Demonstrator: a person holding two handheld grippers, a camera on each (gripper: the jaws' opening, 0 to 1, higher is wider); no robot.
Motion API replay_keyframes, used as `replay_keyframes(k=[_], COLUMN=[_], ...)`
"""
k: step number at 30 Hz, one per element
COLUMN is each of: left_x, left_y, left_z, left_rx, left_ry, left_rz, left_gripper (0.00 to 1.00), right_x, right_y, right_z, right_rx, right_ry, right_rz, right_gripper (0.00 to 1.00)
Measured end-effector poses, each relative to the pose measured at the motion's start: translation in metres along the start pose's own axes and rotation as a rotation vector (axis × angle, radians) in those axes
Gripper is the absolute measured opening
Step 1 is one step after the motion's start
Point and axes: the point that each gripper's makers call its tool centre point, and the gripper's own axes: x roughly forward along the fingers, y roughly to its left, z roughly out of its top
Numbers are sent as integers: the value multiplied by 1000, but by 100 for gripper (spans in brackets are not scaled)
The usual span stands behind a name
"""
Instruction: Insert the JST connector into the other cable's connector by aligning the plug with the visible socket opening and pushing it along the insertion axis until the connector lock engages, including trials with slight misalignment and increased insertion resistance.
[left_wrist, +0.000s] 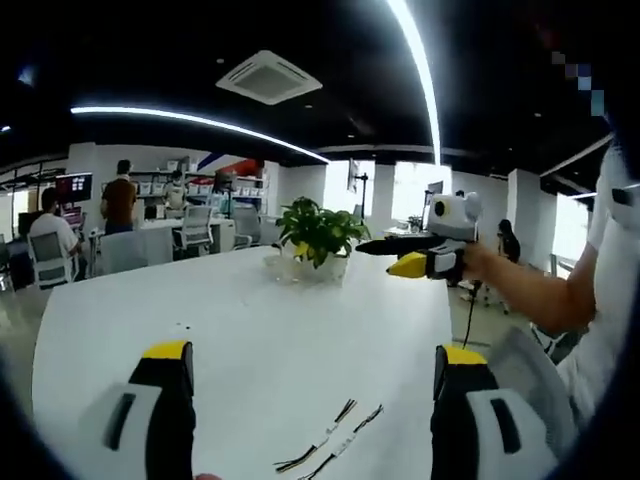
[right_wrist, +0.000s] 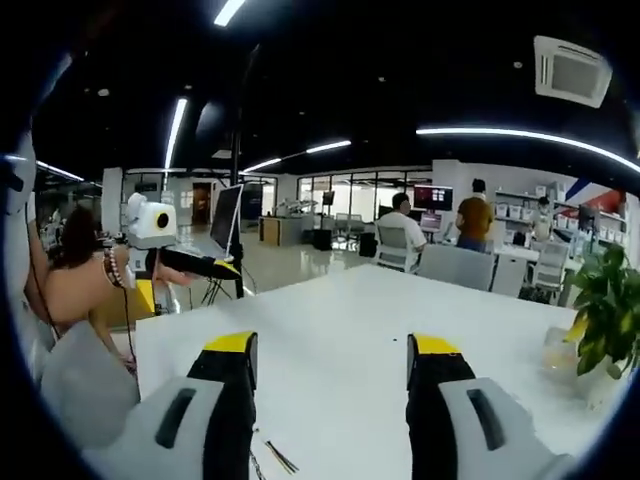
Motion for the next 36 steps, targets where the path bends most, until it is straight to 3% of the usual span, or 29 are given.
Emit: replay_keyframes(k=[2,5,7,11,14,16,20,23,26,28,30,33,36], left_x=[6,12,16,27,36,40,47,52,56,57,59,64,70], left_y=[-3,-6,-5,-8,-11,-11,-4,-1,0,-2,-7,-12,-13], left_z=[5,0,-2,-20,-30,-32,-42,-52,-74,-88,-97,-116,-122], left_rx=[23,-67,-58,-37,-53,-63,-77,-139,-146,-177,-240,-206,-197], left_ry=[-63,-97,-125,-99,-76,-98,-100,-100,-76,-68,-75,-13,8], left_rz=[-64,-159,-190,-270,-341,-368,-394,-418,-432,-447,-479,-491,-485], left_gripper=[99,99,94,85,85,79,74,71,63,58,54,50,50], right_x=[3,6,7,11,18,25,36,47,53,57,63,69,69], right_y=[3,16,23,35,40,40,46,52,52,50,47,44,48], right_z=[3,4,1,-12,-20,-28,-44,-51,-63,-84,-106,-124,-136], right_rx=[-16,-32,-56,-96,-26,-3,-8,46,102,157,160,167,137], right_ry=[-18,-36,-37,-22,-38,-31,-20,-74,-125,-109,-68,-31,9], right_rz=[32,129,182,302,367,384,429,472,474,471,443,442,455], right_gripper=[54,54,51,44,49,54,49,48,47,42,40,45,41])
